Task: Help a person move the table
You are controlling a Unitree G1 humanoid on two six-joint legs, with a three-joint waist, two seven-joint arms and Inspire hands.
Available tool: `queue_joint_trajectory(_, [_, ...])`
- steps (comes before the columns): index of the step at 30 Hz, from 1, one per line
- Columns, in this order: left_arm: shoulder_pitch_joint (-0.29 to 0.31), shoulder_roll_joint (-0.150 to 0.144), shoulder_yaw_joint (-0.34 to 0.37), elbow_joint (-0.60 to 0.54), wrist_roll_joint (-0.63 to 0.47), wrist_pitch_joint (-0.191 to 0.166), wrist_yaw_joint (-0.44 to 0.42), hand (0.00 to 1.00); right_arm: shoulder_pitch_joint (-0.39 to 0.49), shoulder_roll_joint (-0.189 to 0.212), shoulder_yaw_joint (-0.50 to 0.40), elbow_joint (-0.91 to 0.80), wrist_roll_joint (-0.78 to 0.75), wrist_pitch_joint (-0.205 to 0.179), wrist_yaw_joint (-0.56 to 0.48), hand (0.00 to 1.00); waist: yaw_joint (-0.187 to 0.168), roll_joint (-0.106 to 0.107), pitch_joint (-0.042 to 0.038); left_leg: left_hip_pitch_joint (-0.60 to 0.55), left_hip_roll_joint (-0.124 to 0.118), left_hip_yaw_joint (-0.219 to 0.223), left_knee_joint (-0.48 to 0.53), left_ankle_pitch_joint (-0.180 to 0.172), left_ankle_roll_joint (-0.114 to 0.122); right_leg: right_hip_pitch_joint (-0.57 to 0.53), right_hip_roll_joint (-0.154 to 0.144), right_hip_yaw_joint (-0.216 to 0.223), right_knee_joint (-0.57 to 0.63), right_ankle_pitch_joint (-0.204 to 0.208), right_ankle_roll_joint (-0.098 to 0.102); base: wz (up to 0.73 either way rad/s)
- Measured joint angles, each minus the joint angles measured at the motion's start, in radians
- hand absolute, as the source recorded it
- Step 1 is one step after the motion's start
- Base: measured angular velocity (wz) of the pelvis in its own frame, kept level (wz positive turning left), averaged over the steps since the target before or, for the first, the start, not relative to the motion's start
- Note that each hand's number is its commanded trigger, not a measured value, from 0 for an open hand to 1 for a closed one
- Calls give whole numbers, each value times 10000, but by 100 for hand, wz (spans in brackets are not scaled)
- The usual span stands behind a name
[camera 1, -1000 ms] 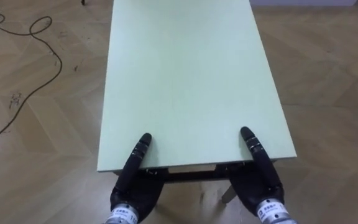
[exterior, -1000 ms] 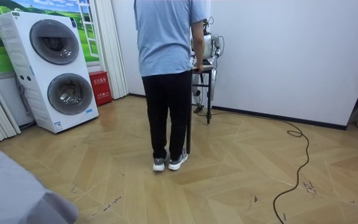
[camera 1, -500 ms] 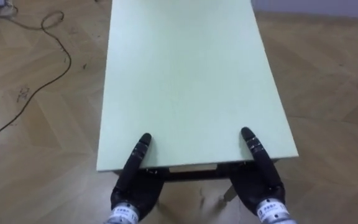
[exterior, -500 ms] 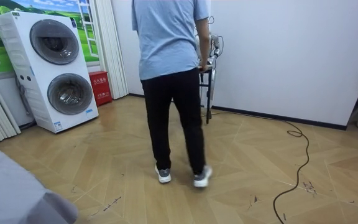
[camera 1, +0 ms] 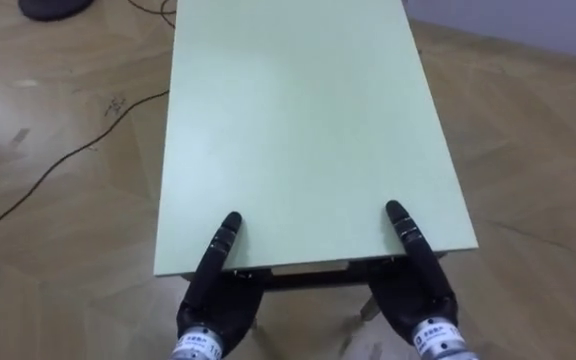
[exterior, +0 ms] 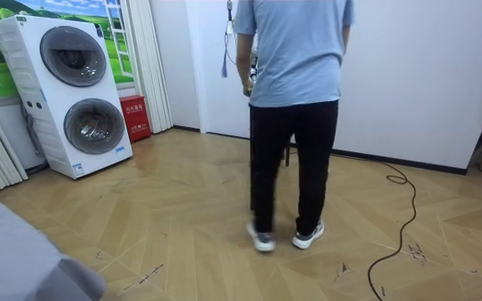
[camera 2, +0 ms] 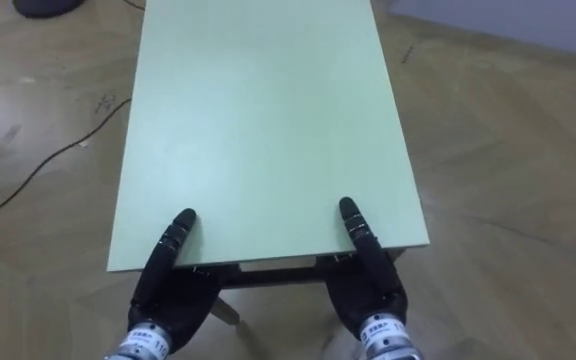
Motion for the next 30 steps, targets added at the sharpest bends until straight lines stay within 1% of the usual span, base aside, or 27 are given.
queue_joint_trajectory(1, [-28,67,4,-8,31,-1,-2,100,51,104,-11,0,11,-1,1,100,-79,7,-20,-114,-18,-526,21,62,-101,-149,324,861,-480,-128,-410,61])
queue_joint_trajectory(2, [-54,94,5,-12,34,-2,-13,100,50,145,-11,-1,10,-6,7,100,-100,-13,-30,-209,-80,-727,13,113,-185,-263,402,1082,-941,-18,-450,89])
queue_joint_trajectory(3, [-92,98,24,9,33,10,-21,100,64,138,-22,3,14,-23,37,100,-276,46,-58,-385,-190,-976,-22,213,-342,-401,457,1014,-1068,148,-478,78])
queue_joint_trajectory(4, [-27,101,38,12,22,28,-50,100,63,123,7,59,-4,-26,66,100,-343,149,-93,-367,-136,-843,-310,430,-486,-420,331,348,-936,513,-16,100])
queue_joint_trajectory(5, [3,142,39,5,16,84,-97,100,106,120,19,88,33,-26,116,100,-514,134,-95,-292,8,-32,-544,662,-551,-339,281,-216,-1052,653,-82,82])
queue_joint_trajectory(6, [3,156,39,8,23,105,-97,100,126,138,15,94,40,-25,125,100,-615,129,-97,-340,180,452,-357,603,-535,-265,258,-496,-1180,677,-121,78])
queue_joint_trajectory(7, [48,160,48,18,29,107,-96,100,132,134,11,100,39,-4,124,100,-639,145,-87,-369,521,1400,446,165,-542,-169,273,-920,-1283,697,-157,56])
queue_joint_trajectory(8, [102,141,62,19,23,131,-103,100,149,140,17,100,17,19,124,100,-669,171,-80,-248,914,2016,1252,-244,-584,-58,315,-1268,-1305,706,-173,47])
queue_joint_trajectory(9, [102,98,83,31,25,186,-103,100,157,142,8,99,23,15,132,100,-700,205,-62,-158,1115,2193,1563,-392,-640,-32,337,-1421,-1290,705,-175,61])
queue_joint_trajectory(10, [102,22,126,49,53,300,-103,100,178,113,-52,99,42,16,168,100,-869,266,-72,76,1429,2327,1834,-609,-764,12,361,-1709,-1241,693,-196,84])
queue_joint_trajectory(11, [56,-63,172,51,149,403,-105,100,159,116,-156,93,25,20,227,100,-1067,353,-28,385,1587,2363,1637,-752,-879,-37,375,-1933,-1163,690,-200,86])
queue_joint_trajectory(12, [22,-87,183,52,185,440,-106,100,142,110,-198,80,24,22,247,100,-1149,387,-5,524,1653,2413,1405,-802,-914,-92,369,-2046,-1087,689,-203,85])
queue_joint_trajectory(13, [-45,-113,219,58,258,480,-111,100,93,111,-234,77,25,29,254,100,-1296,376,17,696,1672,2773,884,-909,-970,-213,308,-2085,-987,685,-209,67])
queue_joint_trajectory(14, [-51,-124,240,60,295,491,-110,100,89,121,-287,76,10,113,254,100,-1358,363,23,716,1652,3160,545,-918,-924,-304,226,-2005,-837,697,-228,64])
queue_joint_trajectory(15, [-50,-129,238,71,295,502,-110,100,92,120,-322,77,-17,148,254,100,-1422,366,28,712,1617,3225,474,-894,-883,-309,191,-1926,-779,697,-229,63])
queue_joint_trajectory(16, [-51,-169,219,110,296,527,-109,100,136,141,-387,76,-38,193,253,100,-1504,356,30,734,1448,3249,408,-745,-678,-323,129,-1519,-660,677,-259,56])
queue_joint_trajectory(17, [-53,-213,176,133,327,532,-108,100,144,140,-423,77,-43,227,253,100,-1533,343,35,773,1350,3227,359,-648,-613,-368,110,-1257,-553,661,-285,60])
queue_joint_trajectory(18, [-53,-264,118,148,354,530,-109,100,144,122,-446,78,-32,247,268,100,-1517,351,43,811,1160,3096,278,-512,-492,-553,36,-817,-212,611,-369,31])
queue_joint_trajectory(19, [-43,-264,98,149,338,485,-117,100,134,30,-428,78,-21,279,295,100,-1417,382,81,872,1134,2769,178,-422,-425,-1131,-16,-529,579,470,-512,31])
queue_joint_trajectory(20, [14,-193,88,143,316,366,-128,100,177,121,-375,72,-41,319,326,100,-1416,360,53,778,1091,2437,254,-407,-431,-1379,159,-106,135,345,-741,19])
queue_joint_trajectory(21, [17,-158,104,137,296,301,-153,100,156,166,-342,62,-91,321,328,100,-1391,271,40,689,1004,2422,290,-412,-436,-1497,147,-59,-475,515,-802,41])
queue_joint_trajectory(22, [-3,-225,134,165,290,243,-204,100,82,142,-328,64,-101,320,338,100,-1478,194,5,503,831,2390,343,-485,-433,-1630,-87,-233,-728,743,-881,44])
queue_joint_trajectory(23, [-17,-337,175,162,296,274,-167,100,4,29,-325,47,-37,299,344,100,-1483,350,21,448,889,2446,240,-490,-442,-1778,-156,-532,-502,1079,-383,43])
queue_joint_trajectory(24, [-16,-337,173,158,279,275,-167,100,-15,-24,-319,47,5,283,344,100,-1461,409,5,482,959,2545,106,-489,-444,-1851,-148,-583,-392,1309,-30,37])
queue_joint_trajectory(25, [-21,-332,141,112,301,258,-167,100,-18,-52,-306,48,49,257,343,100,-1448,398,-7,628,971,2778,-213,-463,-461,-1838,-121,-685,-352,1425,63,29])
queue_joint_trajectory(26, [-46,-276,137,114,334,201,-153,100,-51,-50,-299,48,57,264,339,100,-1414,378,-13,717,953,2842,-512,-460,-462,-1845,-116,-737,-407,1426,68,29])
queue_joint_trajectory(30, [-42,-203,111,114,205,67,-127,100,-64,-31,-290,50,-29,371,248,100,-1391,391,-7,741,880,2893,-764,-461,-461,-1876,-193,-919,-405,1447,105,15])
